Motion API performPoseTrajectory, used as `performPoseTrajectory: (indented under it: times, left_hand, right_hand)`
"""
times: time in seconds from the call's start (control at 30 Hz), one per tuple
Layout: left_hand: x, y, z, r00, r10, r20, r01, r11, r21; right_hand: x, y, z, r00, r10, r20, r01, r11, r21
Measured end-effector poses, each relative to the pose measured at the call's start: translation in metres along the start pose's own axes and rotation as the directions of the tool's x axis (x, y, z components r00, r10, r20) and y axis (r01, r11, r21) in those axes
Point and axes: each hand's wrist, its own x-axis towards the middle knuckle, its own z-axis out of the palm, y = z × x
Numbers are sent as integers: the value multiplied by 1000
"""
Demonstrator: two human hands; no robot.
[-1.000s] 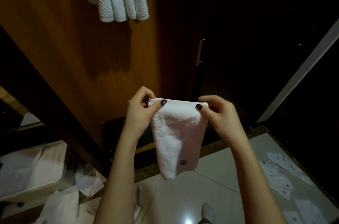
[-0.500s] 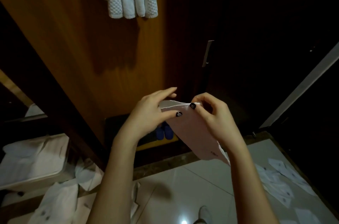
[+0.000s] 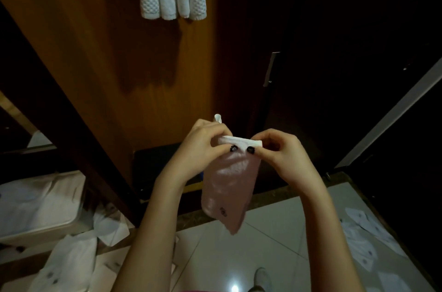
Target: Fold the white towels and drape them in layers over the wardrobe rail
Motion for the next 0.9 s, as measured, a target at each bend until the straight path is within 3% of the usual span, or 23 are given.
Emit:
performPoseTrajectory:
  times: [0.13,0.3,0.57,0.73,0.9]
  left_hand:
    - [-1,2,-8,995,16,-99,-12,999,40]
    - [-1,10,-13,979,58,-197,-51,998,43]
    - [-6,6,-17,973,97,-211,-108,993,-41]
    - [-7,5,-17,974,100,-203,-122,988,-98]
    - [-8,6,-19,975,101,-197,-151,954,-259]
  right_hand:
    - [-2,4,-4,999,9,-51,-9,1000,2]
    - [-2,-2,5,1000,-8,-29,13,982,189]
    - [6,-3,13,995,34,-93,-2,947,322]
    - [4,-7,18,998,-30,59,4,916,402]
    - [3,-12,27,997,-17,-77,49,900,433]
